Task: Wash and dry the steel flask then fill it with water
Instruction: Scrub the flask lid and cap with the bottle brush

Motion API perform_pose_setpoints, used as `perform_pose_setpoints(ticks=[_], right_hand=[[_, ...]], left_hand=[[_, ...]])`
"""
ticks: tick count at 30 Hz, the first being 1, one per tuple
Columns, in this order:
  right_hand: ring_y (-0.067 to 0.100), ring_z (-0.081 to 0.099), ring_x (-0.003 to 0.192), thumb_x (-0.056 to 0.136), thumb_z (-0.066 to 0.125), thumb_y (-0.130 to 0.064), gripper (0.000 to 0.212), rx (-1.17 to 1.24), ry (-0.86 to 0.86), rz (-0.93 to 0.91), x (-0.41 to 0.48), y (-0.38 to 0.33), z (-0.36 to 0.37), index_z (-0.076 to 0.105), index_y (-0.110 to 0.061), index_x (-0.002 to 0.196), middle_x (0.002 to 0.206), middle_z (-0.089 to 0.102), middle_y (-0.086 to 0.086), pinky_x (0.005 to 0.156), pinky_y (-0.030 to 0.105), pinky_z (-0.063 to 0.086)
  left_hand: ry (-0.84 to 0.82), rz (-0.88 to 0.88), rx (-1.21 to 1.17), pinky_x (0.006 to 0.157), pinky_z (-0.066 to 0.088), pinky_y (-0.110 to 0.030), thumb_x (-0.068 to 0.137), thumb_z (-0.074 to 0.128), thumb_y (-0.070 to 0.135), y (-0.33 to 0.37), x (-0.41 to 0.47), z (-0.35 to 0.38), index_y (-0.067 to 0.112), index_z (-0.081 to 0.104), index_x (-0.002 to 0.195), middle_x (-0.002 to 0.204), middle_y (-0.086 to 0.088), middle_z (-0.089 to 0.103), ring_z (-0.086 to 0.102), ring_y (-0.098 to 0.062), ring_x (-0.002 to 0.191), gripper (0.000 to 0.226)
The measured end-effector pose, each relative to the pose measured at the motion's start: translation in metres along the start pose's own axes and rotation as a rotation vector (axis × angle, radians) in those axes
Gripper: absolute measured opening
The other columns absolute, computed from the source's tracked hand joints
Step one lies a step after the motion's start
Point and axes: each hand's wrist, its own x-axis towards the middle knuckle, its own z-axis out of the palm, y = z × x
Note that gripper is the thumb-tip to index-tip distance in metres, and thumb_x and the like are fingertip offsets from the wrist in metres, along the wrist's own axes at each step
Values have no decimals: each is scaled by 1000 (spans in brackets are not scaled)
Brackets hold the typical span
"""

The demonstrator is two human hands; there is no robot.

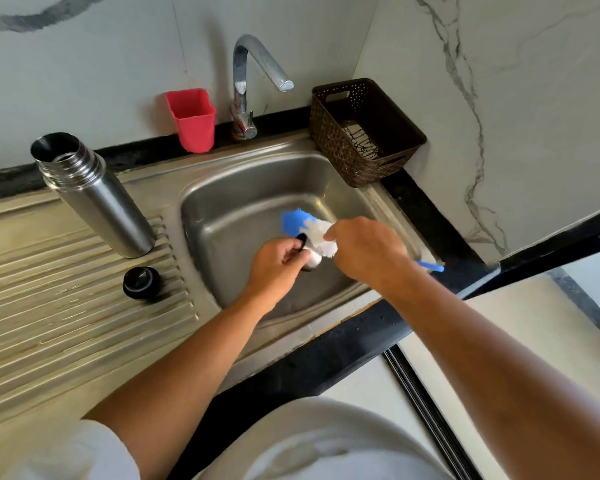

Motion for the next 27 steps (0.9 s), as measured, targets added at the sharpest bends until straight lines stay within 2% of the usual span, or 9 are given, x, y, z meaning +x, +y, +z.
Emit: perform_pose_setpoints(ticks=[4,8,11,13,17,19,21,24,27], right_hand=[[32,62,122,97,54,-14,48,23,-30,-16,-10,12,-19,63,-36,139,133,64,2,97,43,55],[35,63,119,97,57,-15,42,-4,4,-27,3,11,-18,64,-26,137,132,64,7,96,46,55],[29,60,123,93,56,-14,48,75,-76,-46,6,25,-25,66,-38,134,138,62,-1,101,50,53],[25,62,119,93,55,-13,50,61,-77,-66,4,34,-30,68,-42,131,134,64,-5,100,48,54],[24,62,116,93,59,-14,47,99,-20,-76,18,43,-27,69,-43,129,131,65,-4,98,47,55],[20,63,110,91,57,-14,47,128,-70,-86,24,51,-23,70,-44,125,127,66,-5,96,43,55],[15,62,97,92,55,-10,50,143,-127,-92,23,63,-28,72,-43,125,114,65,-8,86,33,52],[4,56,80,95,54,-5,50,181,-88,-109,26,73,-31,73,-39,126,95,58,-15,68,23,41],[1,52,76,95,55,-2,51,219,-95,-118,32,70,-22,72,-36,128,98,66,-11,70,22,40]], left_hand=[[127,-81,31,84,60,-42,86,70,37,-17,-3,-24,20,78,99,86,7,78,74,-17,86,23],[-85,168,80,89,61,-44,95,67,29,0,-7,-18,15,76,103,98,6,80,76,-15,92,18],[-76,222,164,90,60,-45,99,65,26,-8,-1,-29,17,75,106,106,8,79,75,-10,95,15],[-53,229,214,87,59,-41,101,66,23,-14,0,-37,19,74,106,101,9,78,73,-7,91,10],[-175,430,275,70,52,-34,98,64,29,4,-4,-24,13,72,101,85,1,72,67,-16,76,18],[-191,455,311,64,47,-20,99,65,27,3,1,-27,12,74,104,87,4,72,65,-7,75,19],[-168,431,320,66,42,-11,99,66,26,-3,4,-39,12,76,108,93,7,73,64,4,77,20],[-217,455,273,69,50,-23,96,64,33,3,1,-32,13,75,109,93,4,75,68,-8,79,26],[-260,438,211,72,55,-36,99,64,34,13,-1,-19,18,75,110,90,4,75,69,-23,77,22]])
